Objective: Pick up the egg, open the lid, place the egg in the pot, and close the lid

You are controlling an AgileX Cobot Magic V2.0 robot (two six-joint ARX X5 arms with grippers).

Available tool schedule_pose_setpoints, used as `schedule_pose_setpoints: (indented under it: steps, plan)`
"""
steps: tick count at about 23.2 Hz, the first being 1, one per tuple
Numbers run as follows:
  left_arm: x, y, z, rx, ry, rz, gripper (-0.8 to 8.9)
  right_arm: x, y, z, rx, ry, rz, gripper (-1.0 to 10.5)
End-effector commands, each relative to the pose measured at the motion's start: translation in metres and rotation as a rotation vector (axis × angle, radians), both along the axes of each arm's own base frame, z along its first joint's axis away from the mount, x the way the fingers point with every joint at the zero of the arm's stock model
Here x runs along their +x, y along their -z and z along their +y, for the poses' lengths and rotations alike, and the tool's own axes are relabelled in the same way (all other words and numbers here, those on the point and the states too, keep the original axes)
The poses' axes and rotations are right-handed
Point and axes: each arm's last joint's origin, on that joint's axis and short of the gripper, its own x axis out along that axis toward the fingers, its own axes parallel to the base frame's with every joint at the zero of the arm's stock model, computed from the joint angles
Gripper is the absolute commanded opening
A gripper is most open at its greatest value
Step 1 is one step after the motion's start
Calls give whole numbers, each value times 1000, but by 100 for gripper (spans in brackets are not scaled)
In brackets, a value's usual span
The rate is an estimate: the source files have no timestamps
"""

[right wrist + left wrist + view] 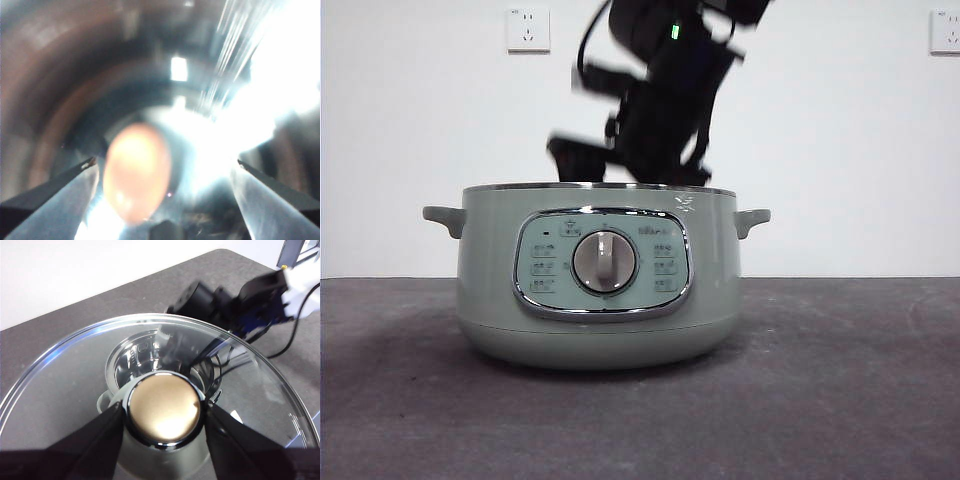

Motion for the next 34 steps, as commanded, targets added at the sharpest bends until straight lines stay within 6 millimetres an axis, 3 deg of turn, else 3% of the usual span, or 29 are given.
schedule_pose_setpoints:
  steps: [1,4,6,12,18,24,34]
  plan:
    - [-1,-9,0,-40,7,-62,-8,-14,-47,-12,40,66,-98,442]
    - [19,-8,-11,-23,17,-39,-8,-56,-120,-55,52,181,-241,442]
    - [41,-5,-25,-11,50,-19,-8,-88,-157,-82,97,201,-303,442]
    - [115,18,-68,19,102,59,-8,-175,-220,-153,263,226,-441,442]
    - [162,44,-94,61,114,93,-8,-226,-240,-195,359,234,-532,441]
    - [197,71,-115,67,134,131,-8,-260,-247,-223,431,238,-601,441]
    - [226,98,-131,78,132,154,-8,-275,-241,-236,402,236,-573,441]
